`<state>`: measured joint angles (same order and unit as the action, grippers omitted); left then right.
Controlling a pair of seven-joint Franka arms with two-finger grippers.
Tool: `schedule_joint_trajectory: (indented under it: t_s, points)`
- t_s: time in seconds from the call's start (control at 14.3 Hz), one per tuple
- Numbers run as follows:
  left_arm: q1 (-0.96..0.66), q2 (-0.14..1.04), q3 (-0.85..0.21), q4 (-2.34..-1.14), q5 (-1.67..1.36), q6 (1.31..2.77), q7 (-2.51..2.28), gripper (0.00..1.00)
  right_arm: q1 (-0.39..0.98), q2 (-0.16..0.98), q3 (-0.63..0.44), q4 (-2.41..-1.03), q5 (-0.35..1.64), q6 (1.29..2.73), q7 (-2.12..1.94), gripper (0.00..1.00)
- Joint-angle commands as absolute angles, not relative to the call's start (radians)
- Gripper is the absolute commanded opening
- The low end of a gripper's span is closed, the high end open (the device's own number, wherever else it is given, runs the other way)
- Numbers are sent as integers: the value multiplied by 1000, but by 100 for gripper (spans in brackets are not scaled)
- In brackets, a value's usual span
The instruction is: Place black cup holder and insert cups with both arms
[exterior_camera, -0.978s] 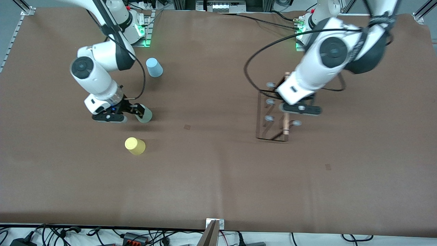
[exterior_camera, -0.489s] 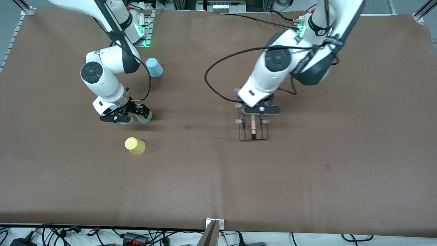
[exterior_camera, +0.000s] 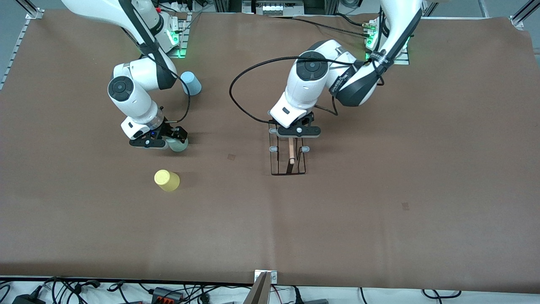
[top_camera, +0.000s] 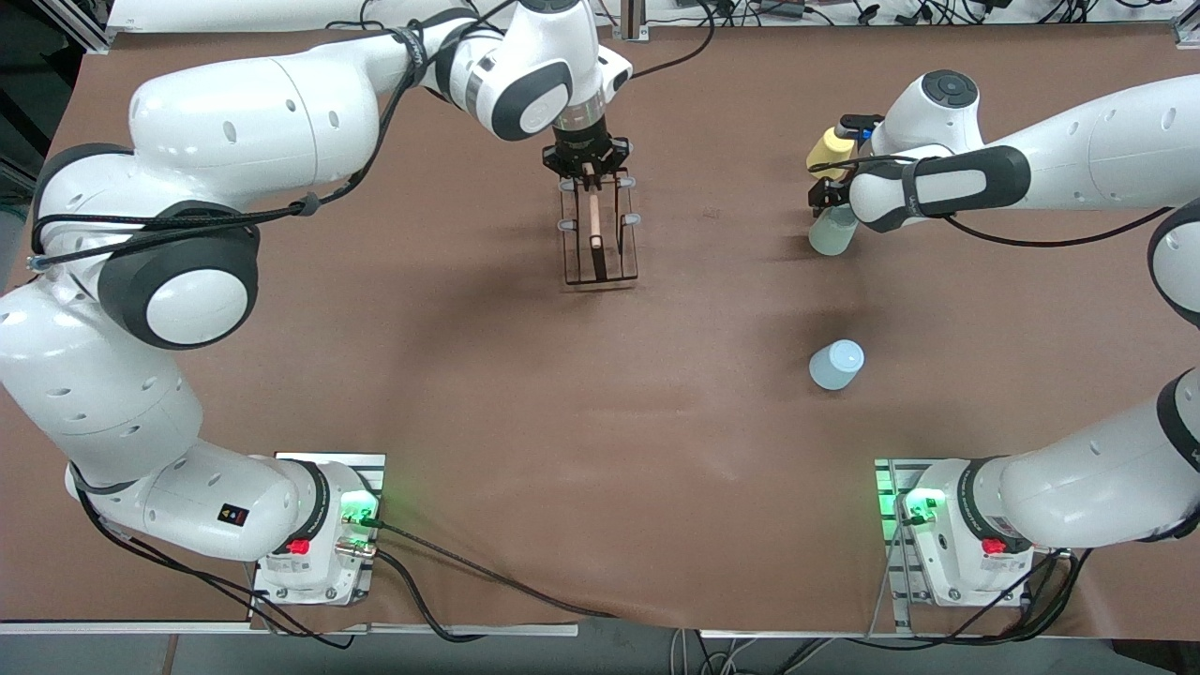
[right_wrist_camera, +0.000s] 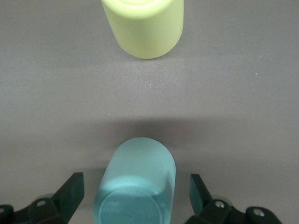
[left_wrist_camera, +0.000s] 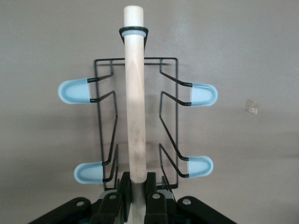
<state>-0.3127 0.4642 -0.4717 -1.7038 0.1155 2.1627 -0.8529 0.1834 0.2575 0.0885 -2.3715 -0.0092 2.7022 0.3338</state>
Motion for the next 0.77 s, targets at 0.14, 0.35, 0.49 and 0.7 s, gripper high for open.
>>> schedule_joint_trajectory:
  t_s: [0.14,0.35,0.49,0.7]
  points:
    - [-357,486,-469,-1667,224,2160,-887,1,195,264,84,-2388,-14,2727,348,100]
    - [-377,503,-468,-1667,239,2161,-902,1,202,272,84,-2388,-14,2727,347,100]
    - [-382,511,-468,-1667,241,2163,-940,1,209,273,84,-2387,-14,2727,347,99]
    - [-388,517,-468,-1667,255,2163,-956,1,207,272,84,-2385,-14,2724,338,40]
